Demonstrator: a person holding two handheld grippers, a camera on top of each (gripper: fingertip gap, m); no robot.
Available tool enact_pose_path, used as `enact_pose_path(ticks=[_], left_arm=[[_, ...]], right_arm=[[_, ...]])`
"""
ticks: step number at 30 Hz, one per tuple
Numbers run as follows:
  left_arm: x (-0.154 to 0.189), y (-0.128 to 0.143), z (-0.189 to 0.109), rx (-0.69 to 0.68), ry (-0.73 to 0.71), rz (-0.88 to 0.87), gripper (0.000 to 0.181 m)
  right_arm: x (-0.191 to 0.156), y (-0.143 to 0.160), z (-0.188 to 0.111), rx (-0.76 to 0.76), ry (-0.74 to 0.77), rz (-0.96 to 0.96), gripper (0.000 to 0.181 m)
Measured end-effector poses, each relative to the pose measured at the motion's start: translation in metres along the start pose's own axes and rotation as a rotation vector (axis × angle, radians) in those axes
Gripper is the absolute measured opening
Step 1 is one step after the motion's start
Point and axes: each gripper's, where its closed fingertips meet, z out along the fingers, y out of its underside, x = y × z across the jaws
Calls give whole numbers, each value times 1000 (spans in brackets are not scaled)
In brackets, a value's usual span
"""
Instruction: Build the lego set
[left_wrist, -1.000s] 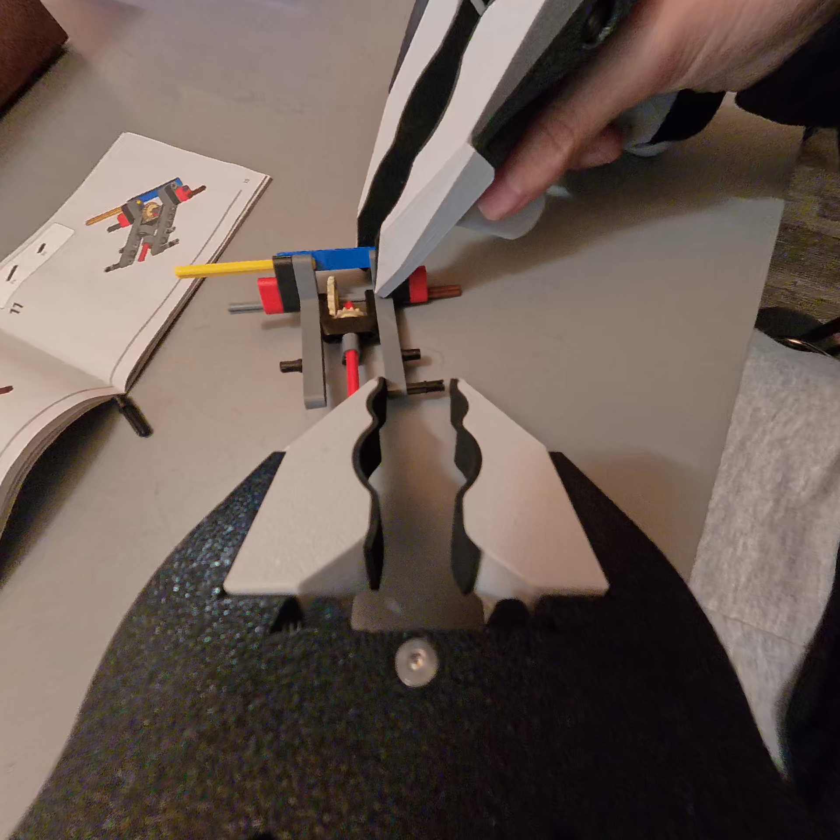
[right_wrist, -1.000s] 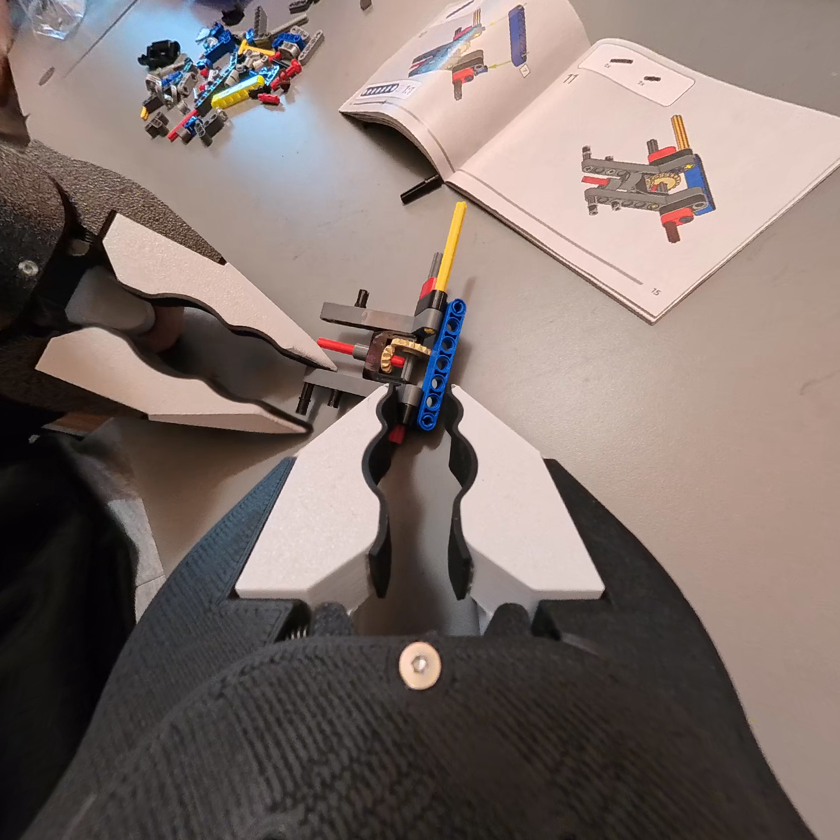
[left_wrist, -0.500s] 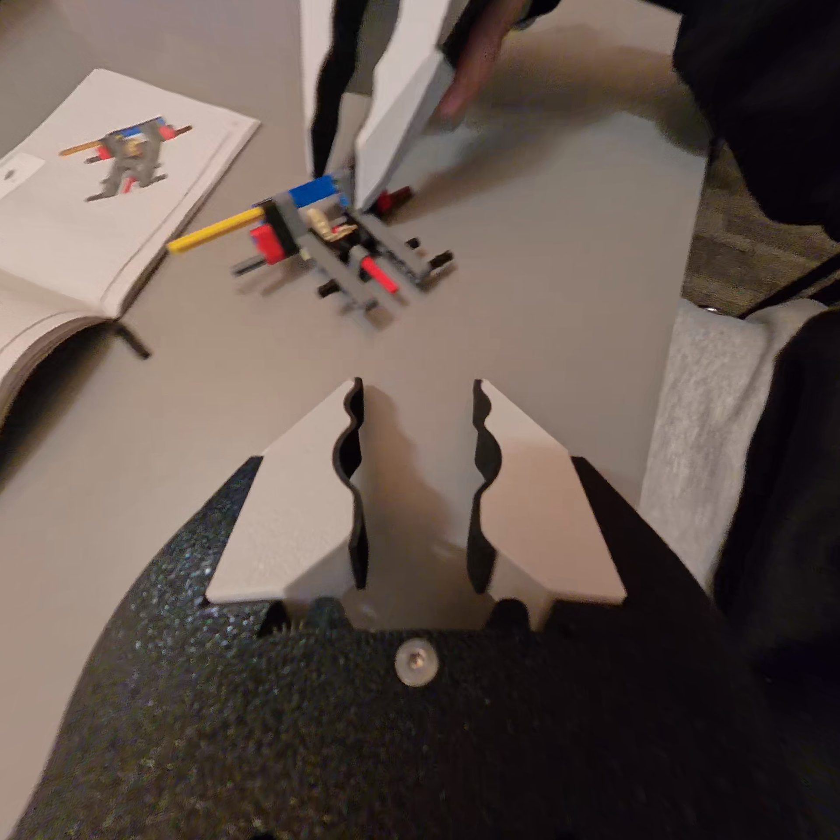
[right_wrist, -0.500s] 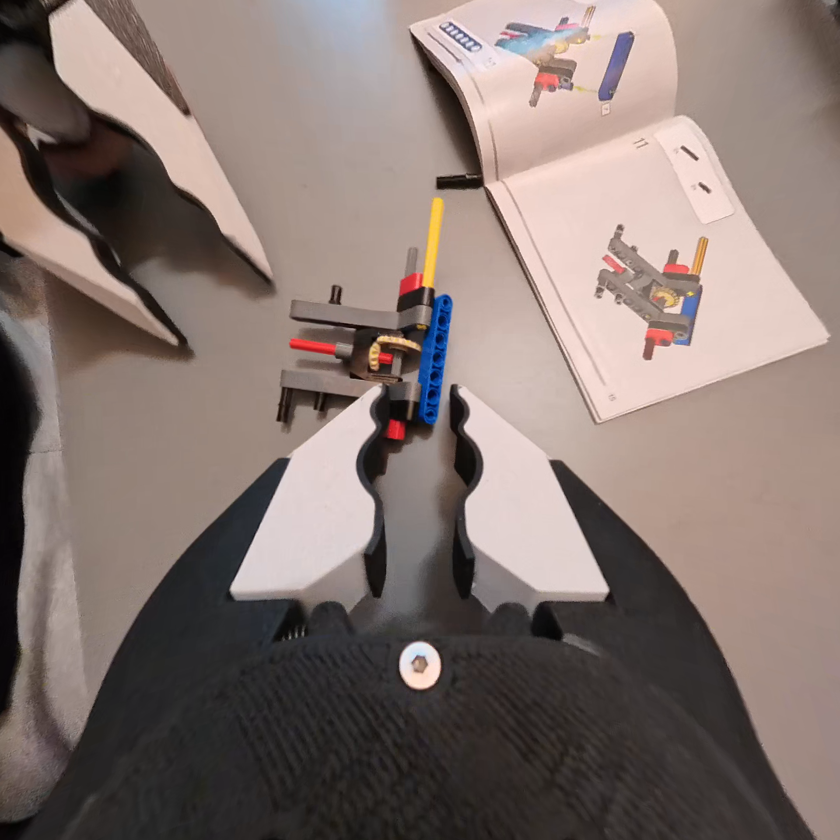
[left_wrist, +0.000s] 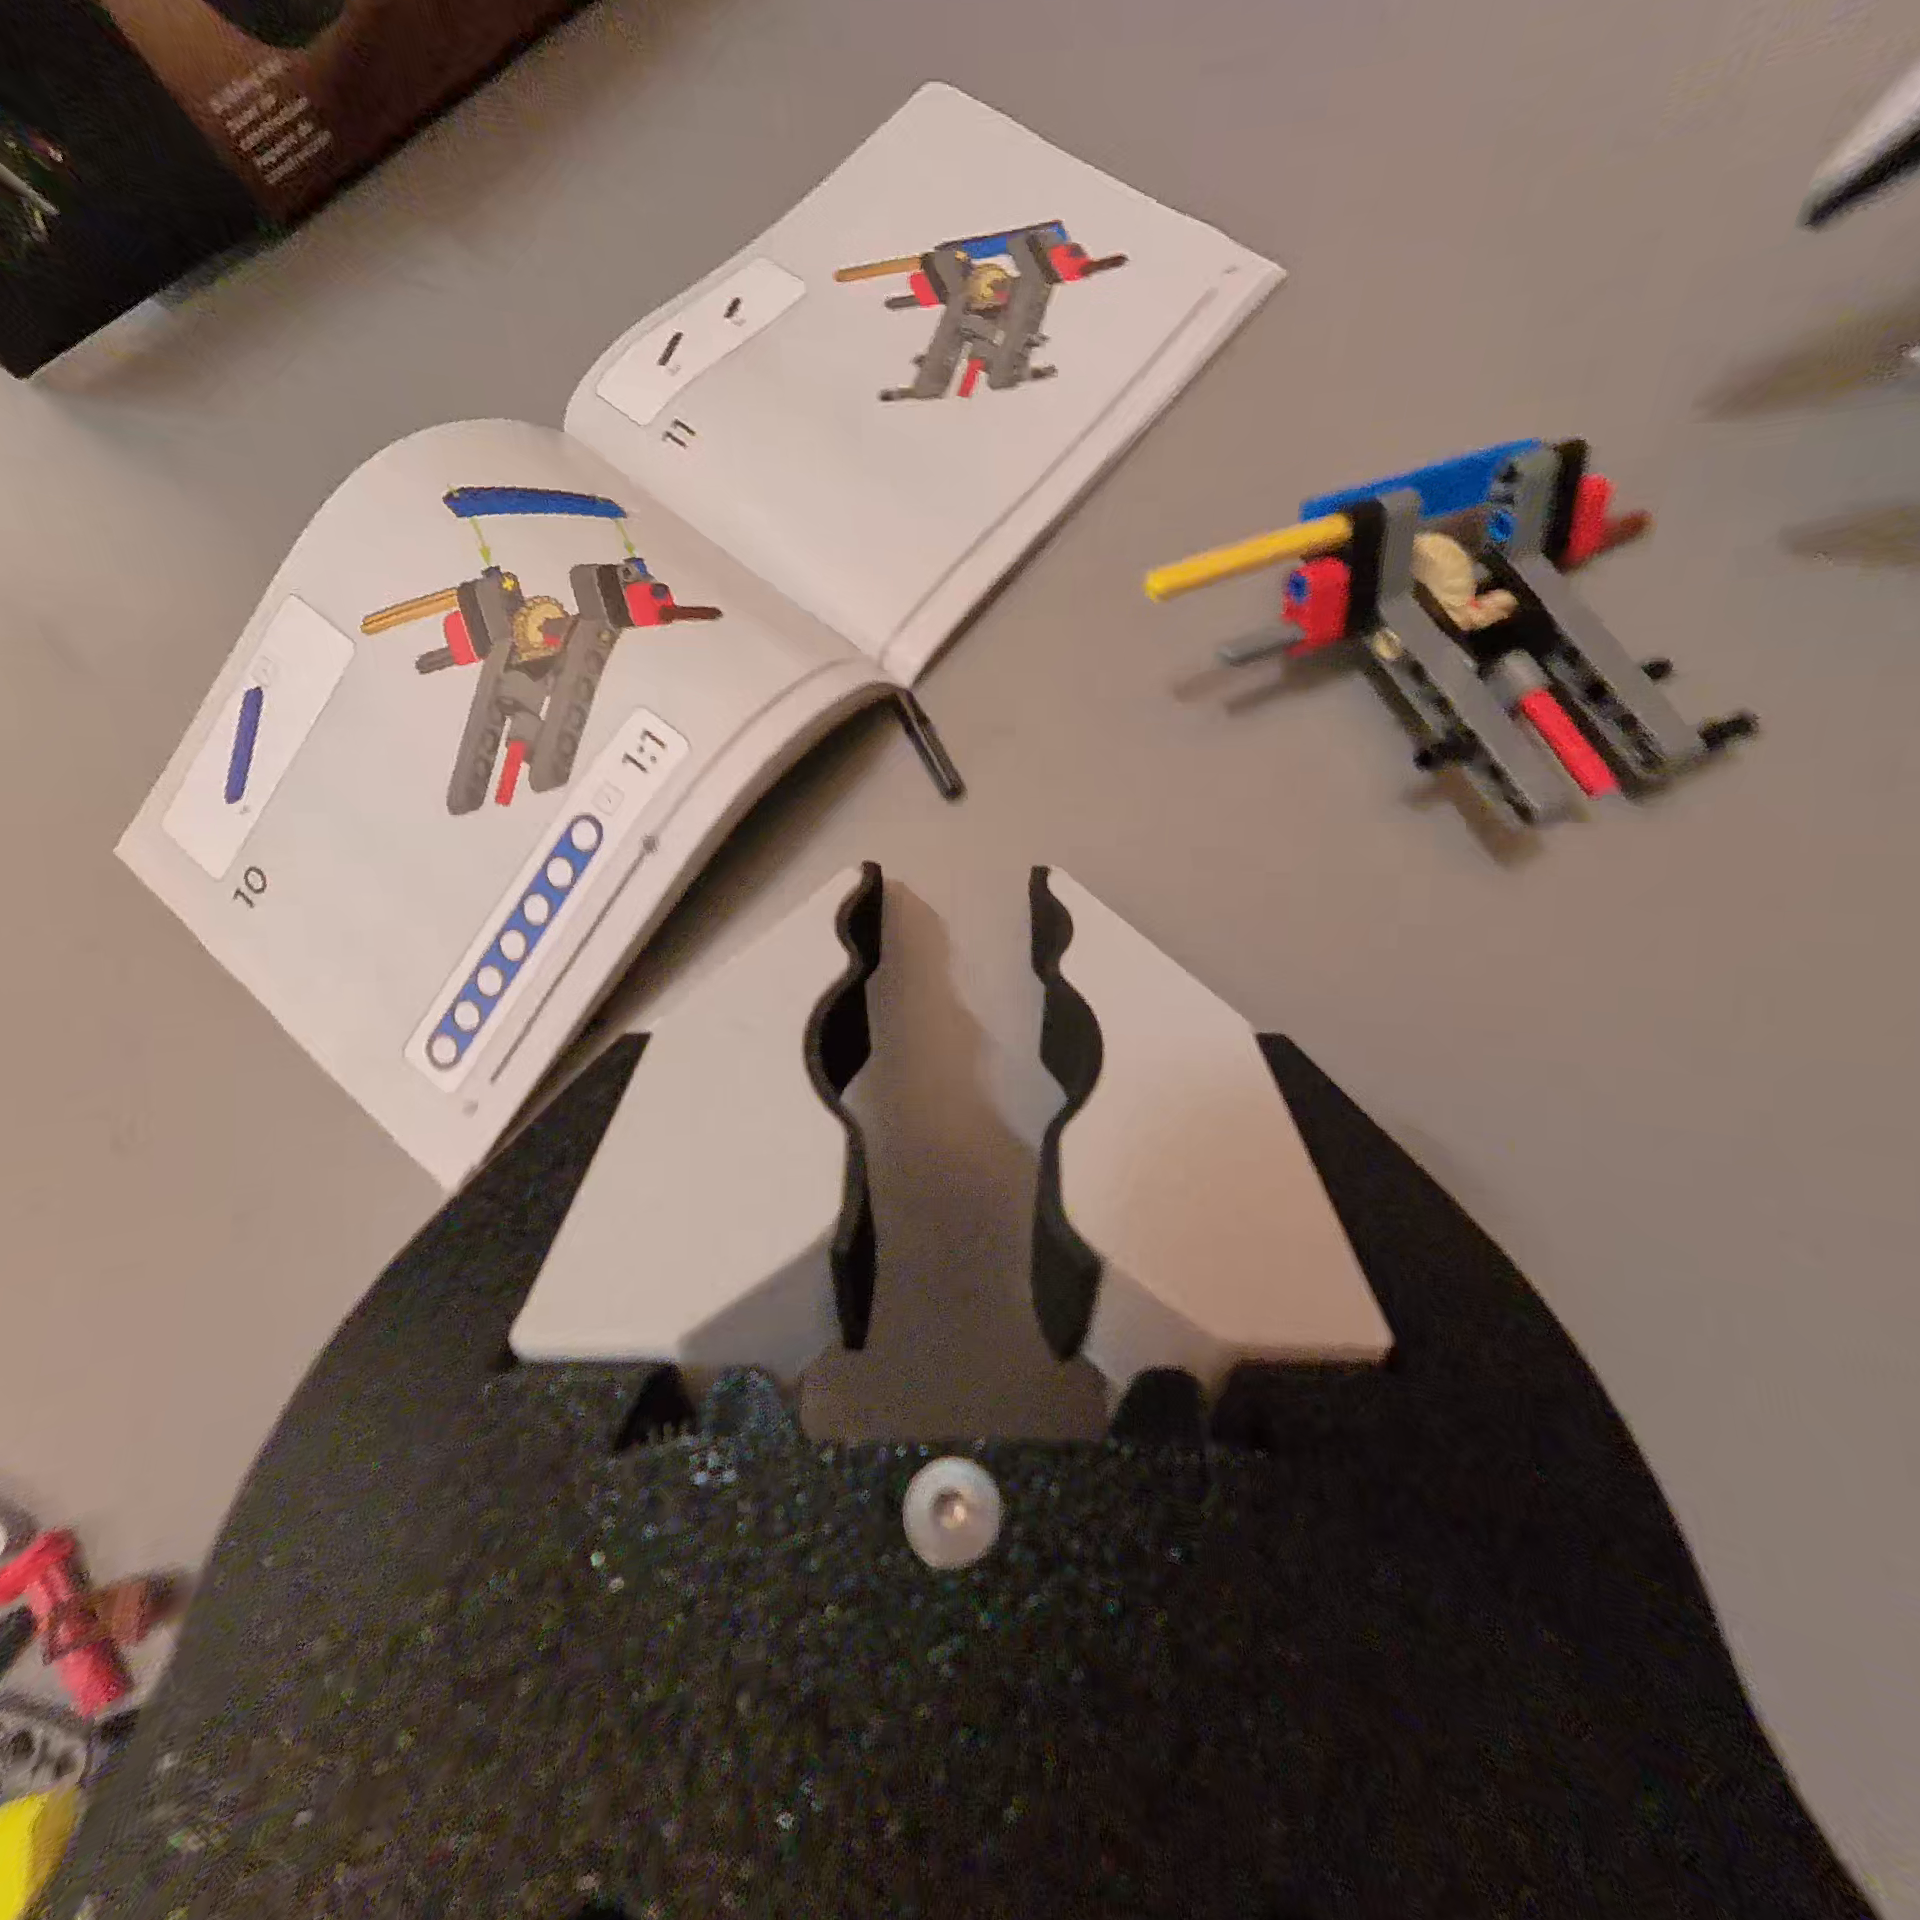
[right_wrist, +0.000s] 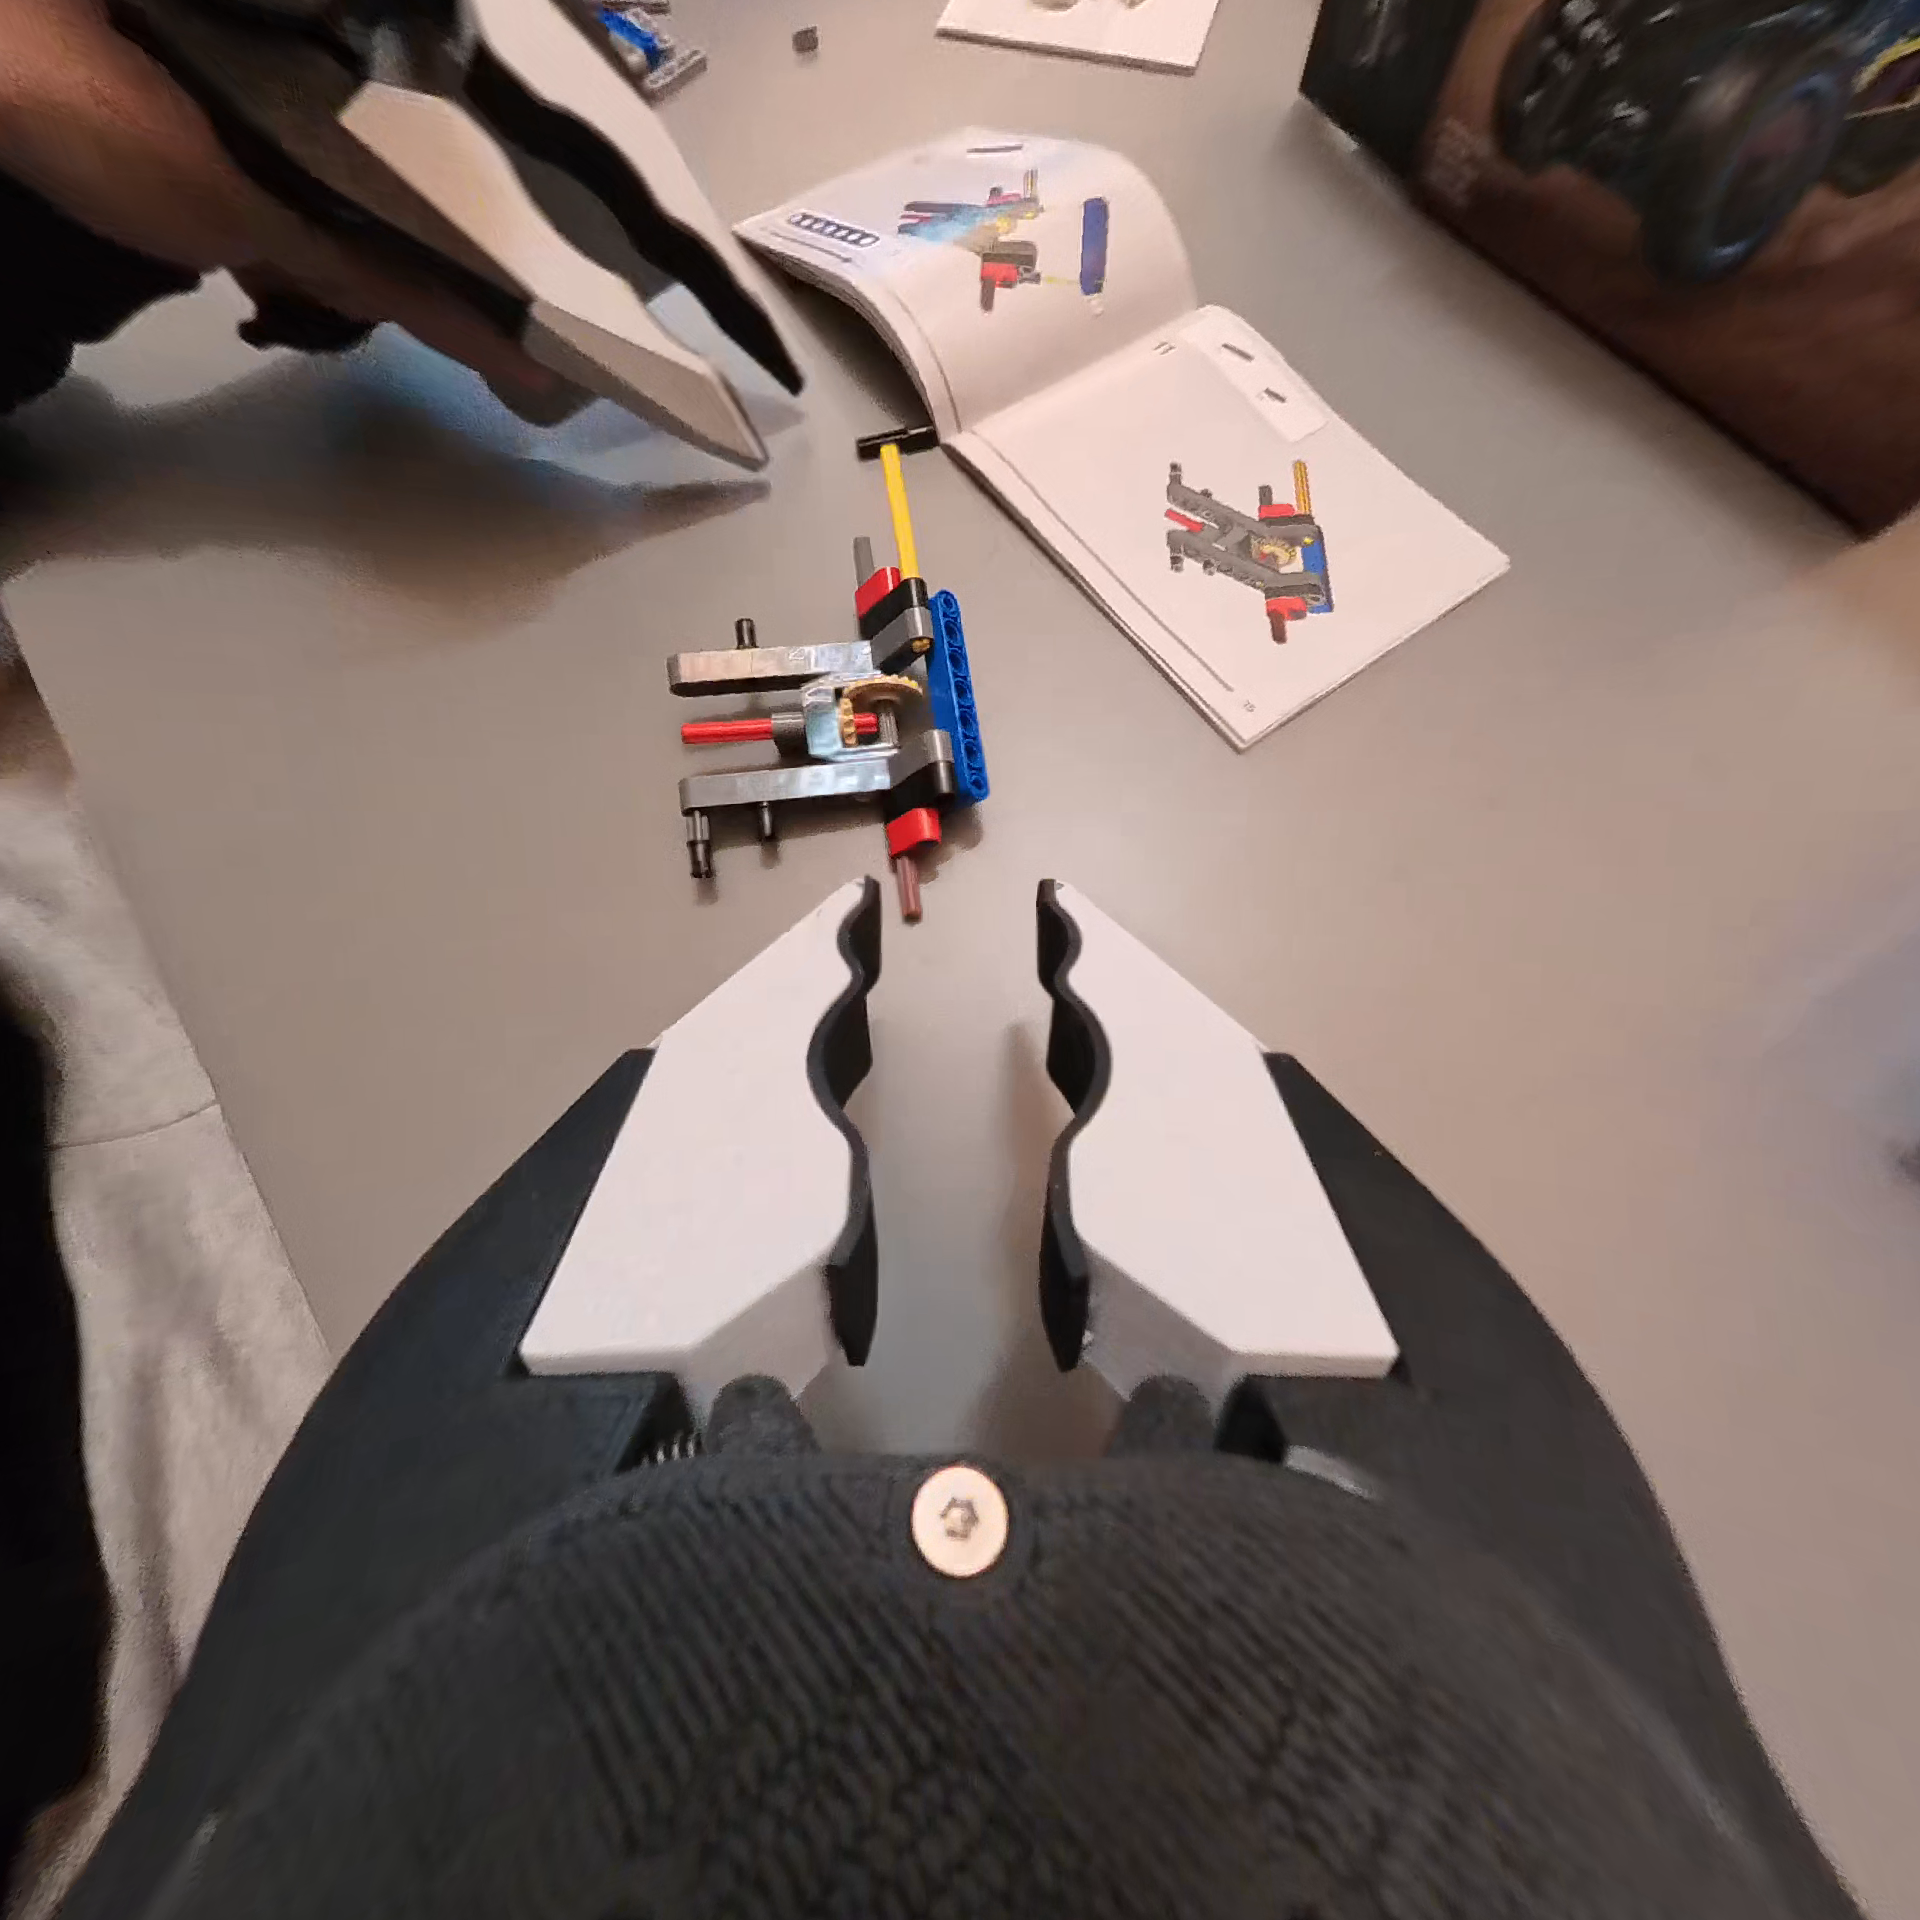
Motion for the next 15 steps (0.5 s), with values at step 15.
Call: enact_pose_path(ticks=[15], left_arm=[[0,-12,20,-5,1,-84,4]], right_arm=[[-21,-1,2,-6,-17,-56,25]])
